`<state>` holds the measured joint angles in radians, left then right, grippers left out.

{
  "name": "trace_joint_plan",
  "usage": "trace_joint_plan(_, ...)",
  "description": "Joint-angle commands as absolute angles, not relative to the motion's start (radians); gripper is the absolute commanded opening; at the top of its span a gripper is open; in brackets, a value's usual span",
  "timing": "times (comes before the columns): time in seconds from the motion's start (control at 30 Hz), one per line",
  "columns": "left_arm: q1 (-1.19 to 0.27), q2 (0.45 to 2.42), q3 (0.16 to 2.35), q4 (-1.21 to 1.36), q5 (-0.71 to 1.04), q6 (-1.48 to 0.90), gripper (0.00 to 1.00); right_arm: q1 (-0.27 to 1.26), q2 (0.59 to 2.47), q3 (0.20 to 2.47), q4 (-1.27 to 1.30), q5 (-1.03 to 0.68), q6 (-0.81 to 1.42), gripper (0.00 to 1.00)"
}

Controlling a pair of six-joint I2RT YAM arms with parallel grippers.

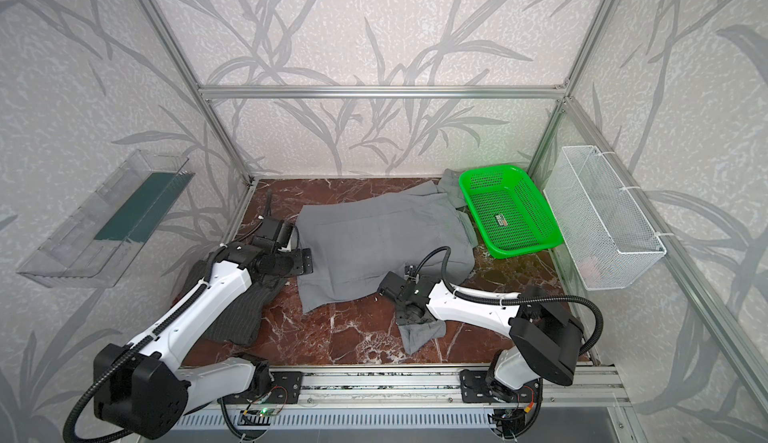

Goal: Fold and stack the long sleeve shirts

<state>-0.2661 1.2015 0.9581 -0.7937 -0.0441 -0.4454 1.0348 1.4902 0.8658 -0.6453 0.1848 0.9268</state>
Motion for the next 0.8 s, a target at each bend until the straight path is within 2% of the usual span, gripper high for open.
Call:
trace_joint_plan(0.0,-0.27,1.183,0.945,-0.815,-0.068,-0.447,0.91,1.064,1.453,0.814,-0.701,0.214,0.925,0.49)
trace_joint_plan(0.17,-0.276,1.184,0.943,-0.816,-0.069,-0.446,0.91,1.076,1.452,0.759,-0.683,0.207,0.946,0.43)
trace_joint_plan(0.3,-0.284,1.186,0.945,-0.819,-0.078,-0.449,0.91,1.084,1.463,0.748,-0.672,0.208,0.949,0.36)
trace_joint_plan(0.67,-0.319,1.189,0.943,-0.834,-0.113,-0.456,0.91,1.091,1.418,0.707,-0.636,0.177,0.949,0.0)
trace_joint_plan(0.77,-0.325,1.183,0.934,-0.838,-0.1,-0.47,0.91,1.09,1.352,0.721,-0.676,0.196,0.943,0.0)
